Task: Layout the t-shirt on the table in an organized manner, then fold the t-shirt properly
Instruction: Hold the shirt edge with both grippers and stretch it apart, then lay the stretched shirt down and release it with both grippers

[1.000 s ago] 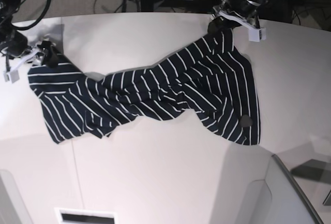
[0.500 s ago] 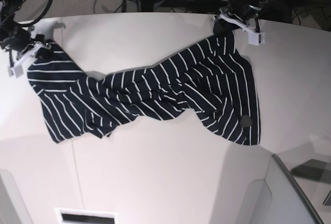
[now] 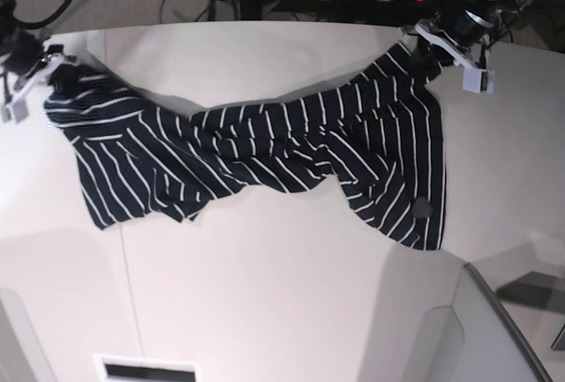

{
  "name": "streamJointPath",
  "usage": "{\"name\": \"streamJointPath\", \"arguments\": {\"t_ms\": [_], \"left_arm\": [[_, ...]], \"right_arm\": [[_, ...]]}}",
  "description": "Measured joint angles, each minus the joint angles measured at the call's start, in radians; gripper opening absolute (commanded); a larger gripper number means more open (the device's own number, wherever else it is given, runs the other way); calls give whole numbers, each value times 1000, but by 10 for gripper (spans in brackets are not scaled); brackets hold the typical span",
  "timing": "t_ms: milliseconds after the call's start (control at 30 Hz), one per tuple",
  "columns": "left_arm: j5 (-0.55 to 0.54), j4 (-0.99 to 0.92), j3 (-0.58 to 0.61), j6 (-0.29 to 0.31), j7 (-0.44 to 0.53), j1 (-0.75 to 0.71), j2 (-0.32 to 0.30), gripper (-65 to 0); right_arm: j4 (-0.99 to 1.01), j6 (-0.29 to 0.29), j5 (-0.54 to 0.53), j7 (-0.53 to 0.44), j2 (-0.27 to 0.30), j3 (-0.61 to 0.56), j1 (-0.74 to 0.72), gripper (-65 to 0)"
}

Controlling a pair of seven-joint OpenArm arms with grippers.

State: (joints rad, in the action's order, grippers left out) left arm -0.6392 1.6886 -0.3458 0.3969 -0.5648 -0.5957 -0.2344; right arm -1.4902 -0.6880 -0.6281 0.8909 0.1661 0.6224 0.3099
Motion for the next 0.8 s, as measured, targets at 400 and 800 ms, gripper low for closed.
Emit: {"name": "streamJointPath", "arguments": {"t_ms": [400,800], "left_arm": [[-12,141,-225,9,-125,95,-18,-650],[-13,226,-254,8,-247,186,5,-650]], "right_arm": [[-338,-16,-34,172,37,120,-90,-650],[-395,-9,-23,319,58,126,-159,-650]]}}
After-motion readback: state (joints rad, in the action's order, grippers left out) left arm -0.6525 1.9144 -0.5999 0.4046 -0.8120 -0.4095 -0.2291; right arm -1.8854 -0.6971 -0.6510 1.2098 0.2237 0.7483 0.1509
